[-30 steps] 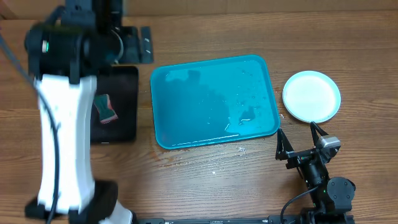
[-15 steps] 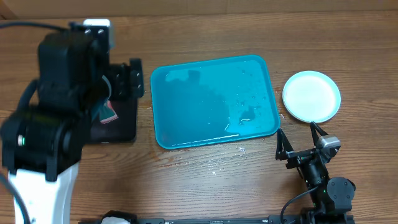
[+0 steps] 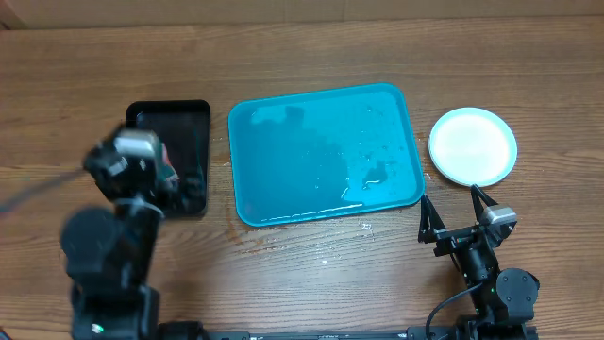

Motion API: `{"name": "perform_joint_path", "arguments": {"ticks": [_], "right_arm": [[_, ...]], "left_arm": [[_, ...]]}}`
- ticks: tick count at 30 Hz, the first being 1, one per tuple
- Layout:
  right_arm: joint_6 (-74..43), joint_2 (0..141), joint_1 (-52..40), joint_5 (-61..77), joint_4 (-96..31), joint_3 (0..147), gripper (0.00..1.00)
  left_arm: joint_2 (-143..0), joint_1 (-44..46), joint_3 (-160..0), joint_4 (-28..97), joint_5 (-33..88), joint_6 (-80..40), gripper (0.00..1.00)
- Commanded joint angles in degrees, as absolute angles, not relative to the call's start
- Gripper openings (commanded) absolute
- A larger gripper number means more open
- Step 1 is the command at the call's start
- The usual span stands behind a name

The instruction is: Clean dirty plates on tray and stack at the side

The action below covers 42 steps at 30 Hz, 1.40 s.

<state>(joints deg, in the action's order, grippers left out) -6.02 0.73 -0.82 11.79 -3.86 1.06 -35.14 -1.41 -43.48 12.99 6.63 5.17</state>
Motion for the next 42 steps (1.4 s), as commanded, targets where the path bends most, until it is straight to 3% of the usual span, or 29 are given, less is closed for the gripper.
{"name": "perform_joint_path", "arguments": {"ticks": [1, 11, 22, 29, 42], "right_arm": [[-6.0, 0.2, -0.7, 12.3, -3.4, 0.4, 1.0], [-6.0, 0.2, -0.7, 12.3, -3.4, 0.4, 1.0], [-6.0, 0.2, -0.7, 12.3, -3.4, 0.4, 1.0], [-6.0, 0.2, -0.7, 12.3, -3.4, 0.4, 1.0], [-6.0, 0.2, -0.7, 12.3, -3.4, 0.4, 1.0]], "left_arm": [[-27.9, -1.8, -33.9, 7.8, 8.7, 7.1, 1.0], [-10.6, 1.1, -13.0, -3.1, 4.3, 7.1, 1.0], [-0.4, 1.5, -2.7, -3.0, -2.1, 7.2, 1.0], [-0.2, 1.5, -0.3, 4.8, -1.8, 7.1, 1.0], [-0.3, 1.5, -0.3, 4.5, -0.4, 7.1, 1.0]]}}
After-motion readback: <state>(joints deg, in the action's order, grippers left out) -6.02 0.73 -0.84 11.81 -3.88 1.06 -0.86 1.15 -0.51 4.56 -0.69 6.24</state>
